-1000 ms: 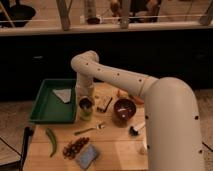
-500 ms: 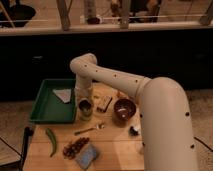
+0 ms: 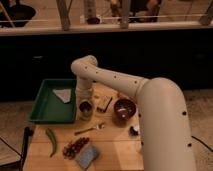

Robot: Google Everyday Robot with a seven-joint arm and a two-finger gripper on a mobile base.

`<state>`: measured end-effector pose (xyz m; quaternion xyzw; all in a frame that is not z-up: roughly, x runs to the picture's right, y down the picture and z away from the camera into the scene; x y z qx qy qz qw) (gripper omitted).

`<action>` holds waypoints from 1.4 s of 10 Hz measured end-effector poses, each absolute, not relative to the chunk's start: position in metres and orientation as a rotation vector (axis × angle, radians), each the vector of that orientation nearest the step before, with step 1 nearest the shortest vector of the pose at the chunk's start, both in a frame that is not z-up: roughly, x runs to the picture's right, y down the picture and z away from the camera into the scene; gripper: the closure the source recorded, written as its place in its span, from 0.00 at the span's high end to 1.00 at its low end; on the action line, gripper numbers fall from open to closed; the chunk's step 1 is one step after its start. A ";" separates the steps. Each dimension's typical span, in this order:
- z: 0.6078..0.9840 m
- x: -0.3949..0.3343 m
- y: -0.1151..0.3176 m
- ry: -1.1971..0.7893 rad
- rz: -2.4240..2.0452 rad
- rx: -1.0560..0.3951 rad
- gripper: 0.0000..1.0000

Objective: Stack cups into tray

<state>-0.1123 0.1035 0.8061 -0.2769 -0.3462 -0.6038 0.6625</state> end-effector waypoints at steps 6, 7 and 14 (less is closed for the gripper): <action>0.813 -0.109 0.110 -0.763 -1.344 -0.647 0.80; 0.814 -0.108 0.111 -0.760 -1.337 -0.643 0.80; 0.811 -0.096 0.112 -0.636 -1.211 -0.585 0.80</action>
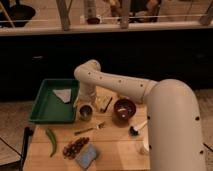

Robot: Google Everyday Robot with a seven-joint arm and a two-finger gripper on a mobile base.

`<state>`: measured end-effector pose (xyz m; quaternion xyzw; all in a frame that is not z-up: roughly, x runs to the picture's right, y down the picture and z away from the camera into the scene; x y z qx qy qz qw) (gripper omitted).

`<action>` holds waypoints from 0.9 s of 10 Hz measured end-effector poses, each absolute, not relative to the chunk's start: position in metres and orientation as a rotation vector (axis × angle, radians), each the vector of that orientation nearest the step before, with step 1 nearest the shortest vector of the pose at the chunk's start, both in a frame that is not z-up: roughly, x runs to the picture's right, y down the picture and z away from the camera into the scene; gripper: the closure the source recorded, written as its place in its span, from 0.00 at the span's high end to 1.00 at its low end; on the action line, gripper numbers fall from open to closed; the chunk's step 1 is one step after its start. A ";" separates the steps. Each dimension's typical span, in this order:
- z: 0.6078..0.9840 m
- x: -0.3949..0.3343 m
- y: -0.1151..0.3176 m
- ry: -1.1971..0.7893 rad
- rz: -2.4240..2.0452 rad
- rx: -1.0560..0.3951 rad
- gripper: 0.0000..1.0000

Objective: Stack cups into tray

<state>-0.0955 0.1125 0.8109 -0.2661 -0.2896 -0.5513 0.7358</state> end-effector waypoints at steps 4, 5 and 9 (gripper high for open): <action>0.814 -0.090 0.114 -0.574 -1.107 -0.569 0.80; 0.815 -0.088 0.113 -0.568 -1.098 -0.568 0.80; 0.825 -0.087 0.117 -0.558 -1.067 -0.581 0.80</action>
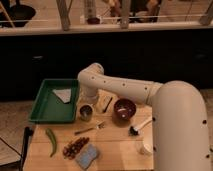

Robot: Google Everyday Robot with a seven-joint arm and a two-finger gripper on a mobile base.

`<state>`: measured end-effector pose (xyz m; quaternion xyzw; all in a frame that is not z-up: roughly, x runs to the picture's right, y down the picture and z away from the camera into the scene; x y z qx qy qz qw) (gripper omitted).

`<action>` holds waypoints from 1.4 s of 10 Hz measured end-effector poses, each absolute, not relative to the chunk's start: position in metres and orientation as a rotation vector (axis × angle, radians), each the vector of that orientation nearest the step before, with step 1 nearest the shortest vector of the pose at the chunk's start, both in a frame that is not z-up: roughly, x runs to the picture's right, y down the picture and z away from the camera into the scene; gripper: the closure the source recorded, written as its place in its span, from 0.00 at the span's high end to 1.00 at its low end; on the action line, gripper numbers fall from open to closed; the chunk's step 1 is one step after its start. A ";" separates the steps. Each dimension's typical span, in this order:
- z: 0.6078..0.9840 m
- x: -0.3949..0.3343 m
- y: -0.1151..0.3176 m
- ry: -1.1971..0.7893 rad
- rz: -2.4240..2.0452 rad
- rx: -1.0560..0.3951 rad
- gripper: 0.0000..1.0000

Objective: Stack cups into tray

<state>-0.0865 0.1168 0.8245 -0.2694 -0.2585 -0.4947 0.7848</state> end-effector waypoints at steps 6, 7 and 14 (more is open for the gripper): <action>0.837 -0.088 0.127 -0.541 -1.043 -0.610 0.80; 0.839 -0.090 0.129 -0.538 -1.041 -0.616 0.80; 0.845 -0.091 0.134 -0.519 -1.019 -0.640 0.62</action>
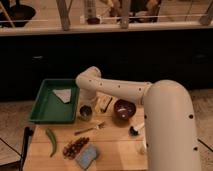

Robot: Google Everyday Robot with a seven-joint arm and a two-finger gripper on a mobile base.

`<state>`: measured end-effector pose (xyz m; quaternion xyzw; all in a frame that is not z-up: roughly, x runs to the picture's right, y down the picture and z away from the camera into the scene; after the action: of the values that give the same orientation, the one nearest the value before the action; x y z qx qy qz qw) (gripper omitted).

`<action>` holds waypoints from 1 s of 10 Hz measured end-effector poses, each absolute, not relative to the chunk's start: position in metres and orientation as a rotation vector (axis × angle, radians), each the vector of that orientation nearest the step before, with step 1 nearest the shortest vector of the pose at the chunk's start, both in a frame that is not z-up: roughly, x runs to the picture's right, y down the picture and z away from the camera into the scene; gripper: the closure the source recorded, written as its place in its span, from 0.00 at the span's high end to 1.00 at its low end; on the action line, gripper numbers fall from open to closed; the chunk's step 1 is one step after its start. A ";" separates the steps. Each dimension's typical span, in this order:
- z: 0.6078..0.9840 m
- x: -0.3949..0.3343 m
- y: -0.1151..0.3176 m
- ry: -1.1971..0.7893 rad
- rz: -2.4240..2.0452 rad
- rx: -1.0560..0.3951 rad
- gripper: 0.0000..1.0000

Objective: Stack cups into tray

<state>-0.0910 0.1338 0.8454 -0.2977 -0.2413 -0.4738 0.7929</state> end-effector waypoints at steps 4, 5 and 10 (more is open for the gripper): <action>0.846 -0.090 0.134 -0.511 -1.002 -0.647 0.20; 0.846 -0.089 0.135 -0.510 -0.999 -0.649 0.12; 0.845 -0.088 0.132 -0.501 -0.996 -0.651 0.00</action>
<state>-0.0879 0.1317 0.8454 -0.3032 -0.2337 -0.4642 0.7987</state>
